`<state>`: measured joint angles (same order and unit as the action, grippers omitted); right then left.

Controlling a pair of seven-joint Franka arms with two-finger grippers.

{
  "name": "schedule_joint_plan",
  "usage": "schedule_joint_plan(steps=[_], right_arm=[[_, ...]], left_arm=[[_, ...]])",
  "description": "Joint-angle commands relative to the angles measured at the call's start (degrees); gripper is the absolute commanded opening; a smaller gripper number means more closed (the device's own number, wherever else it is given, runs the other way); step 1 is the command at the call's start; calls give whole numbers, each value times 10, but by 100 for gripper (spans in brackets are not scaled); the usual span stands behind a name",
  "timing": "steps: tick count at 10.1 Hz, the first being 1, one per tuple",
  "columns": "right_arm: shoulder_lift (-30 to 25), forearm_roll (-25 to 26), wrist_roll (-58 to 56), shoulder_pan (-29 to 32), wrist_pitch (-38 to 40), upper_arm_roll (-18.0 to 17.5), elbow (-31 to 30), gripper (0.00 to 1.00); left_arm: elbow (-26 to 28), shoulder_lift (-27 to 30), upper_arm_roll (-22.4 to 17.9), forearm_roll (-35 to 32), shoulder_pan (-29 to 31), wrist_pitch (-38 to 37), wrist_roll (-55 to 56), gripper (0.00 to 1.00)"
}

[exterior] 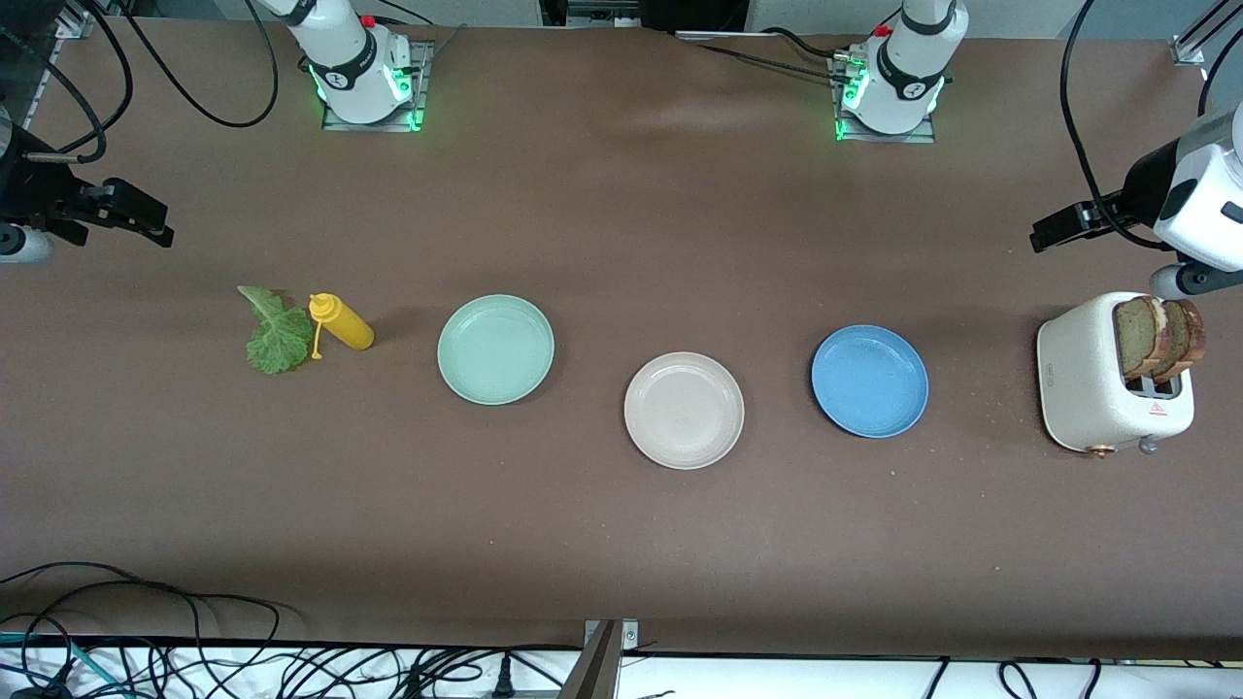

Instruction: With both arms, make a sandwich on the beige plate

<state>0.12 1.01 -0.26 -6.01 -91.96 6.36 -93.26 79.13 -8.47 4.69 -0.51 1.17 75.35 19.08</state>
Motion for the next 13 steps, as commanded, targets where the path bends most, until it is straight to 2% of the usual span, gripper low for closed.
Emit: schedule_joint_plan(steps=[1, 5, 9, 13], right_arm=[[-5, 1, 5, 0, 7, -2, 5, 100], [-5, 1, 5, 0, 6, -2, 5, 100], [-5, 3, 4, 0, 10, -1, 5, 100], [-9, 4, 4, 0, 11, -2, 5, 100]], left_arm=[[-8, -2, 2, -17, -1, -6, 0, 100], [-9, -3, 1, -12, 8, -4, -2, 100], [-10, -3, -1, 2, 16, 0, -110, 100], [-11, -3, -2, 2, 16, 1, -131, 100]])
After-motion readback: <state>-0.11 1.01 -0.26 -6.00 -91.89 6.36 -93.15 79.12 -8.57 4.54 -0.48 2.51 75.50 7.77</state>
